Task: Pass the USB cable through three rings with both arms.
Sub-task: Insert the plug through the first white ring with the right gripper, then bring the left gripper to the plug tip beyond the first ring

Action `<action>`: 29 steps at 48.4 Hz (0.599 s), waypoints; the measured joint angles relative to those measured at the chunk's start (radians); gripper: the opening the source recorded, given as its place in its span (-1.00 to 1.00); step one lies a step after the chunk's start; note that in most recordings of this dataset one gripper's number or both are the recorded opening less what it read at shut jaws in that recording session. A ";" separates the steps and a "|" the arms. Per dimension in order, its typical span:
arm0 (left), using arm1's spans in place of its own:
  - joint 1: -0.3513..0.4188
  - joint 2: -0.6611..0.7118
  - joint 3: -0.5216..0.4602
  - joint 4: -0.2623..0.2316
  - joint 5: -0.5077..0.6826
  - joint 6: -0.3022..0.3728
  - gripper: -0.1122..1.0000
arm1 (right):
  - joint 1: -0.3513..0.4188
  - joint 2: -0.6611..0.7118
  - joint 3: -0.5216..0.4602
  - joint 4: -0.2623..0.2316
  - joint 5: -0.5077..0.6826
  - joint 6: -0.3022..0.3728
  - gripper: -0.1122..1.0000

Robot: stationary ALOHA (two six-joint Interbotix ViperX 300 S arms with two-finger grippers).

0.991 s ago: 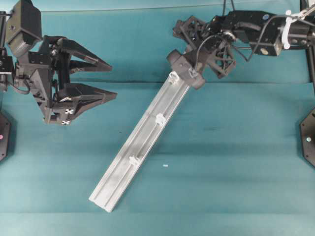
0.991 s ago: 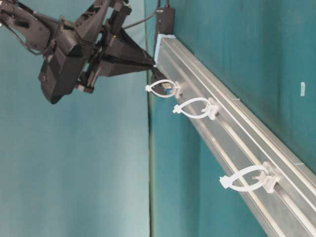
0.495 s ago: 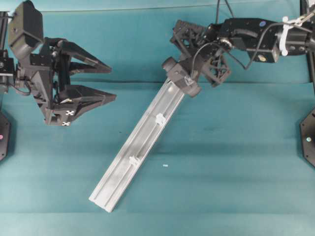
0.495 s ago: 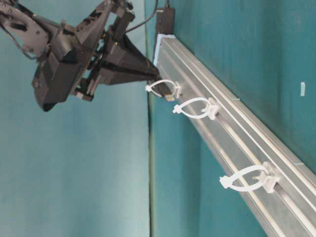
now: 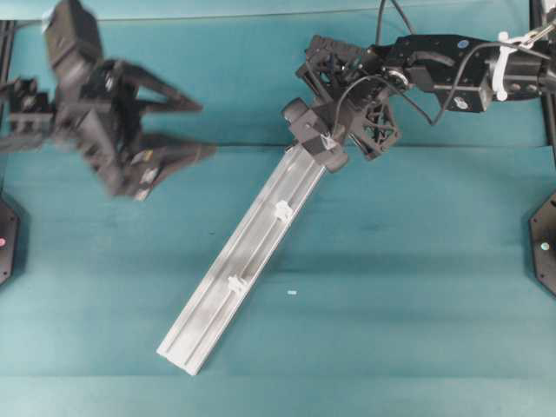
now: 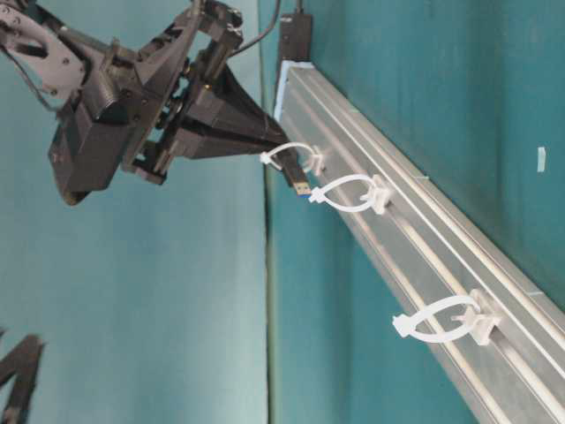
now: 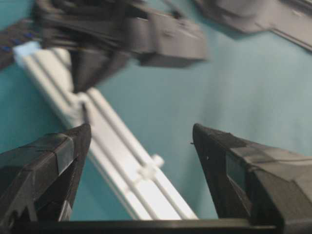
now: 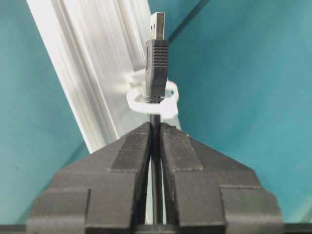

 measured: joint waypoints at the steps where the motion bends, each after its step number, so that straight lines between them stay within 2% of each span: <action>1: 0.008 0.011 0.000 0.000 -0.008 0.000 0.84 | 0.000 0.000 0.000 0.006 0.000 0.000 -0.62; 15: 0.032 0.192 0.002 0.000 -0.190 -0.014 0.84 | 0.000 0.000 0.002 0.028 0.000 0.000 -0.62; 29: 0.038 0.374 -0.054 0.000 -0.222 -0.014 0.84 | 0.000 0.002 0.002 0.029 0.000 -0.002 -0.62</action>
